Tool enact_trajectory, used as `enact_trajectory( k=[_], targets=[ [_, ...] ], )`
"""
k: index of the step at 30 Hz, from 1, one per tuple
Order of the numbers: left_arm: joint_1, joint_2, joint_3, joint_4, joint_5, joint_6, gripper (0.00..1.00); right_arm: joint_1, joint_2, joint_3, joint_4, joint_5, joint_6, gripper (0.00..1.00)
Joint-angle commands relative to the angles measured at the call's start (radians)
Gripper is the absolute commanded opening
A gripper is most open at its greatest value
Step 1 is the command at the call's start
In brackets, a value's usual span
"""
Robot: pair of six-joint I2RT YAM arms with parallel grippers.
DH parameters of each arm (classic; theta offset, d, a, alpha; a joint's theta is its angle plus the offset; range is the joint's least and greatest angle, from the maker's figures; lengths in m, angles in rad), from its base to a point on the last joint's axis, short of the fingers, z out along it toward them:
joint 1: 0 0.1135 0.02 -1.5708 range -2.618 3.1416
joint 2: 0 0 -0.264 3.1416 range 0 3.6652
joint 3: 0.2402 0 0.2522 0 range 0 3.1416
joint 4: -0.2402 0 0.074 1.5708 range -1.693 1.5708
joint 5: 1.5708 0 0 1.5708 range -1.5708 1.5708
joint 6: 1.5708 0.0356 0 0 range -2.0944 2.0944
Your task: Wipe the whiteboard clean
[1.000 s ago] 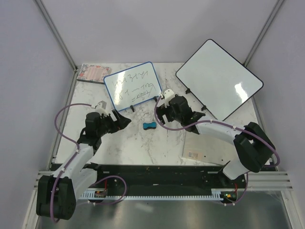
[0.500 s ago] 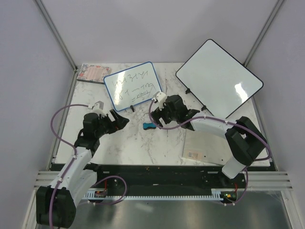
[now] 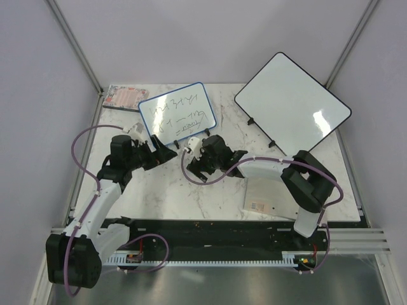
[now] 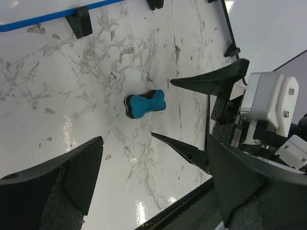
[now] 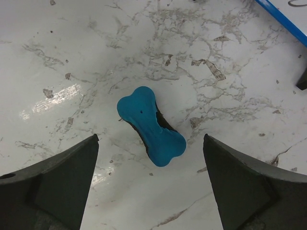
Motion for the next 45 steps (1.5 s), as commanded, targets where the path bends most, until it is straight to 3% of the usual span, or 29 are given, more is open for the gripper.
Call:
enact_trajectory(
  k=[1,7,14,18,23,27,29,33,39,45],
  targets=[
    [0.001,-0.015,0.028,-0.039,0.046,0.041,0.95,0.004,0.036,0.068,-0.019,0.014,-0.055,0.96],
    [0.003,-0.012,0.036,-0.041,0.058,0.041,0.95,0.011,0.090,0.120,-0.068,0.060,-0.089,0.95],
    [0.003,-0.008,0.038,-0.042,0.055,0.044,0.94,0.010,0.164,0.188,-0.109,0.058,-0.098,0.81],
    [0.003,-0.015,0.039,-0.044,0.048,0.044,0.94,0.010,0.178,0.208,-0.123,0.064,-0.100,0.78],
    [0.003,-0.015,0.044,-0.048,0.043,0.044,0.94,0.010,0.190,0.216,-0.128,0.081,-0.098,0.64],
    [0.004,-0.012,0.059,-0.056,0.028,0.047,0.94,0.009,0.198,0.222,-0.131,0.118,-0.098,0.41],
    [0.006,-0.026,0.070,-0.064,0.011,0.050,0.94,0.007,0.193,0.217,-0.132,0.133,-0.095,0.38],
    [0.015,-0.023,0.113,-0.096,-0.084,0.056,0.94,-0.005,0.178,0.206,-0.126,0.147,-0.074,0.20],
    [0.055,0.076,0.223,-0.088,-0.182,0.006,0.89,-0.028,0.118,0.168,-0.085,0.142,-0.039,0.07],
    [0.111,0.190,0.370,-0.091,-0.241,-0.007,0.89,-0.048,0.047,0.121,-0.034,0.104,0.014,0.04]
  ],
)
